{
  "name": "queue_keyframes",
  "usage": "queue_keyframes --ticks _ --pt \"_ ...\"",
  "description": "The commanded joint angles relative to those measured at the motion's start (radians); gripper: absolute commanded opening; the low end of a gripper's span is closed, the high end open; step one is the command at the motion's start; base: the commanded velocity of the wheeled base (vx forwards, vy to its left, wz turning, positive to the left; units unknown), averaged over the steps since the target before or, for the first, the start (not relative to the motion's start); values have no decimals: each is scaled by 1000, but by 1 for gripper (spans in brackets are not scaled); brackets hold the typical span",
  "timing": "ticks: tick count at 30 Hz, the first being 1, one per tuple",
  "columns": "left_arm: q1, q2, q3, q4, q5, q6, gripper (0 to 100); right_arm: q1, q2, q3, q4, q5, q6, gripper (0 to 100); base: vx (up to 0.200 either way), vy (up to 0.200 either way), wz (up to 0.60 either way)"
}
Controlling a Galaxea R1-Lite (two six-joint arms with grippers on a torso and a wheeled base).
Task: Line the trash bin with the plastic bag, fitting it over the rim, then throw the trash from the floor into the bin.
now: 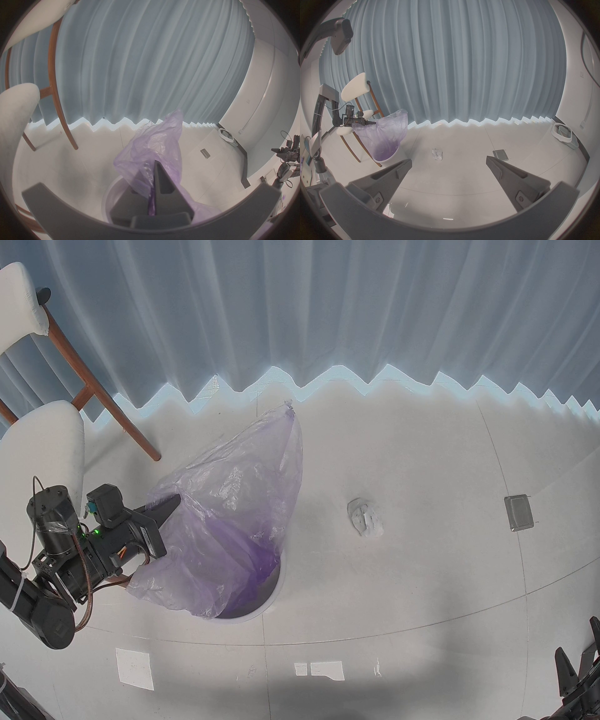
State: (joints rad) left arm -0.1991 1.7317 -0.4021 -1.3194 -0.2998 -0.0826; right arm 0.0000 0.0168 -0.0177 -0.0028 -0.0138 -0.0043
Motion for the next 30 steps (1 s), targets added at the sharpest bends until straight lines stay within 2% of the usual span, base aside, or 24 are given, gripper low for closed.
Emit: queue_keyframes --ticks 1,6,13,19,23,25,28,30 --pt "30 -126 -11 54 -2 0 0 0 -17 18 0 0 0 100 0 0 0" --pt "20 -167 11 189 7 18 0 0 -17 18 0 0 0 100 0 0 0" --pt "-17 -96 48 183 60 102 0 0 -17 18 0 0 -3 100 0 0 0" --pt "-16 -116 49 155 73 99 0 0 -17 18 0 3 -17 100 0 0 0" --pt "-19 -126 42 183 159 101 0 0 -17 18 0 2 -17 100 0 0 0" --pt "-19 -127 39 187 174 101 0 0 -17 18 -3 2 -16 100 0 0 0" --pt "-17 -132 25 187 188 101 0 0 15 -34 -192 3 18 100 0 0 0" --pt "-19 -142 17 187 188 101 0 6 75 -50 -261 2 38 100 0 0 0"
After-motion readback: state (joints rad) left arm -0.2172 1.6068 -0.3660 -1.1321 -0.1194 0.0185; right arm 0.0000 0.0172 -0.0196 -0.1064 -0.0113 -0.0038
